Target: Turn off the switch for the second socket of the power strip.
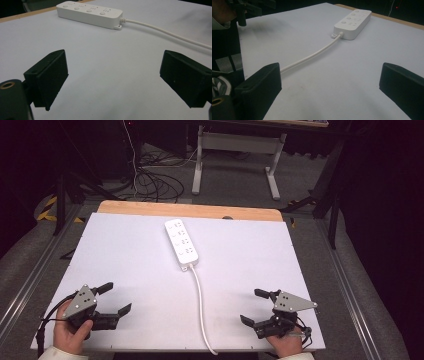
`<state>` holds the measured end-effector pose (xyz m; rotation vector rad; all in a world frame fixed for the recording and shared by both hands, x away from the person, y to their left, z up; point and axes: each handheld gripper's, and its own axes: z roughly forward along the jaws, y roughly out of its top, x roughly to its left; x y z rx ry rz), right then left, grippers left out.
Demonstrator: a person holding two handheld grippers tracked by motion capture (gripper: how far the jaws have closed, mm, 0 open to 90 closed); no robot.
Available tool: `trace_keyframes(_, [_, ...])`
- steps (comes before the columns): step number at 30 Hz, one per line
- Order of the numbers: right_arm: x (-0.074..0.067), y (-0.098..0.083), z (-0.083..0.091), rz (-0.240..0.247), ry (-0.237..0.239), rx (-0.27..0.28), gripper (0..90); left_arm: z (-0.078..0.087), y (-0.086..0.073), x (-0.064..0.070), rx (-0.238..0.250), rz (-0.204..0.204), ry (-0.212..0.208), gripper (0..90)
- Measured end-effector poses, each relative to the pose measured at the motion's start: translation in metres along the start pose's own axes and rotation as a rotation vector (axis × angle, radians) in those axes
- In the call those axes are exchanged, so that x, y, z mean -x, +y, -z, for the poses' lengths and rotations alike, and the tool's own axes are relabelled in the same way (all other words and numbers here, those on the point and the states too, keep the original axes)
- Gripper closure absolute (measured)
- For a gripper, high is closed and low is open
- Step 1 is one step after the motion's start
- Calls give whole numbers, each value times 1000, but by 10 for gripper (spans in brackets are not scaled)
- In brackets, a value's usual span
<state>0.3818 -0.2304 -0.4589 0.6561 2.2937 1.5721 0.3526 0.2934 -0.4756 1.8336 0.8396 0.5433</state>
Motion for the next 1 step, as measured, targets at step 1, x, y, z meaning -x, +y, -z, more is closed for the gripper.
trace_keyframes(1, [0,0,0,1,-2,-2,47,0,0,-1,5,13,-5,86])
